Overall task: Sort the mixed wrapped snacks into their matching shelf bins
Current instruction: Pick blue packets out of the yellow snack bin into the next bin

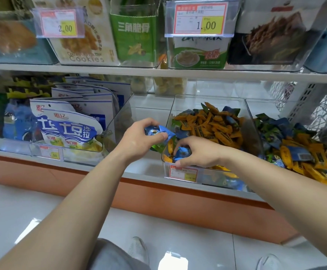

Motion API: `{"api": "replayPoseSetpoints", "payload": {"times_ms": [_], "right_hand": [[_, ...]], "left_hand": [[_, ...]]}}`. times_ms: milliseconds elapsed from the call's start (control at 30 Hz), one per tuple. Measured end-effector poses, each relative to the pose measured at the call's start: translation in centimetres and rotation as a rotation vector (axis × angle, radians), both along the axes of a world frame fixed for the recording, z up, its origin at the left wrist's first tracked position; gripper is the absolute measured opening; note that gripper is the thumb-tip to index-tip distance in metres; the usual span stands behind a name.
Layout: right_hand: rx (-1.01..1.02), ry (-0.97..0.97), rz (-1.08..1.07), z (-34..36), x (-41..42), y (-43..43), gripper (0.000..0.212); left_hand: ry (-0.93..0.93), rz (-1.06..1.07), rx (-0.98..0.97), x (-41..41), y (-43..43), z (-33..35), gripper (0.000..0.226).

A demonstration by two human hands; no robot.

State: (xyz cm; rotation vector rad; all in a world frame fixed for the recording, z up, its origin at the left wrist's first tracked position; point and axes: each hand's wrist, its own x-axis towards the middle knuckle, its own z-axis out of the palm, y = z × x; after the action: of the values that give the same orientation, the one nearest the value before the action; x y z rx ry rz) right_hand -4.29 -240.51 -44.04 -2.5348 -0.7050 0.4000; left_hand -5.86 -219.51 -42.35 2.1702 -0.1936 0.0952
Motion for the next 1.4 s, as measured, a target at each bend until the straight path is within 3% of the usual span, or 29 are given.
{"api": "replayPoseSetpoints", "payload": {"times_ms": [200, 567, 700, 833, 967, 1033, 1200, 1333, 1400], "right_hand": [[-0.051, -0.042, 0.001, 0.2, -1.1, -0.9, 0.038], [0.197, -0.121, -0.268, -0.5, -1.9, -5.9, 0.008], [0.523, -0.145, -0.493, 0.7, -2.2, -7.3, 0.013], [1.062, 0.081, -0.770, 2.1, -2.5, -8.0, 0.013], [1.231, 0.175, -0.927, 2.8, -3.3, -9.9, 0.003], [1.311, 0.230, -0.916, 2.7, -3.8, -11.1, 0.020], [1.279, 0.165, -0.954, 2.4, -4.4, -14.6, 0.042], [1.280, 0.208, -0.935, 2.2, -4.3, -18.4, 0.042], [1.152, 0.073, -0.950, 2.0, -4.1, -20.1, 0.034]], "left_hand": [[-0.031, 0.014, -0.045, 0.0, -1.5, 0.4, 0.024], [-0.088, -0.007, -0.099, 1.2, -8.6, 1.2, 0.040], [-0.097, 0.020, -0.154, 0.7, -8.9, 0.4, 0.026], [-0.025, -0.002, -0.343, 0.3, -11.5, -0.2, 0.023], [-0.054, 0.008, -0.407, -0.6, -17.4, -0.3, 0.028], [-0.075, 0.031, -0.407, -1.0, -20.0, -0.5, 0.033], [-0.062, -0.041, -0.337, -1.5, -25.0, -0.9, 0.024], [0.007, -0.283, -0.309, -1.1, -26.9, -0.8, 0.042], [0.002, -0.393, -0.254, -0.7, -26.5, -0.7, 0.052]]}}
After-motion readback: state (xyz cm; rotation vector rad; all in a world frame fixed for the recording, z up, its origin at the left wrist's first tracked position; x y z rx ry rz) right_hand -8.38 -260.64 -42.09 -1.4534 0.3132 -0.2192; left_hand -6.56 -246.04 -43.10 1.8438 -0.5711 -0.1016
